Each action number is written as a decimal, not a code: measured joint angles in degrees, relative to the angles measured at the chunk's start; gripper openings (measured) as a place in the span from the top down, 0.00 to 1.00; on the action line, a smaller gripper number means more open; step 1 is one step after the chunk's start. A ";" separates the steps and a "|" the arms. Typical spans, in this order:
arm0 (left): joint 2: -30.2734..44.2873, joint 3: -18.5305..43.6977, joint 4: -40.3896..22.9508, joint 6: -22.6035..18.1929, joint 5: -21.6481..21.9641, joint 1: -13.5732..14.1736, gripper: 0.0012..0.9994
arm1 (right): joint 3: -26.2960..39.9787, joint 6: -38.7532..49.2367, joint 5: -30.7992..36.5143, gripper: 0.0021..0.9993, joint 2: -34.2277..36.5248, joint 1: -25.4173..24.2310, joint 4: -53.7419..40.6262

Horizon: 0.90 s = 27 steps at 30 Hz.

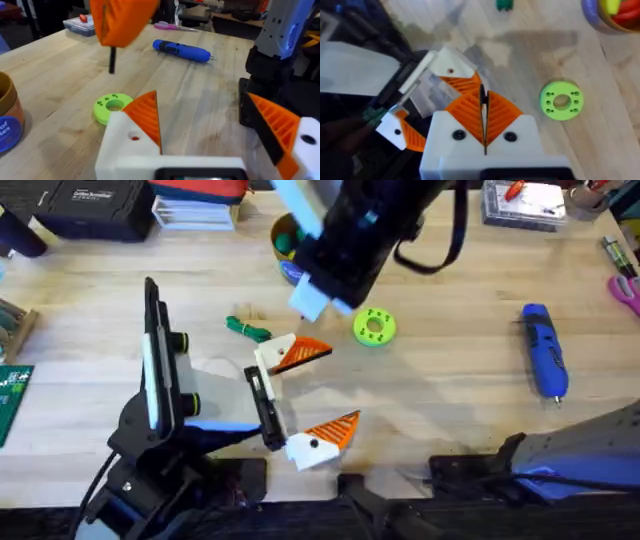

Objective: Pick up the gripper from the table and insert it into the empty holder that is missing its gripper. Then pick up a screw, insert it into the mounting hole, and use the screwdriver to tighten it. Finally, clean up the table by picking up the vegetable and placing it into the bucket.

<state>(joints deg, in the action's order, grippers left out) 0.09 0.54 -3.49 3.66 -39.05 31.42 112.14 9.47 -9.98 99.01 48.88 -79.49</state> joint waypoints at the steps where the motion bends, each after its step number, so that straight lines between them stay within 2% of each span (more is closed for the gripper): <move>1: -0.01 0.00 0.00 0.00 0.00 0.00 0.01 | 0.00 0.00 0.00 0.99 0.01 0.78 0.01; 9: 0.01 0.00 0.00 0.00 0.02 0.00 0.01 | 0.02 0.00 0.00 0.99 0.01 4.94 0.71; 27: 0.00 0.00 0.00 0.00 0.02 0.00 0.01 | 0.28 0.00 0.00 0.99 4.36 6.62 0.11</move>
<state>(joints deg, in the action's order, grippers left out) 0.08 0.54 -3.49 3.66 -39.03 31.42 112.42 9.47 -9.98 103.37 55.51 -79.38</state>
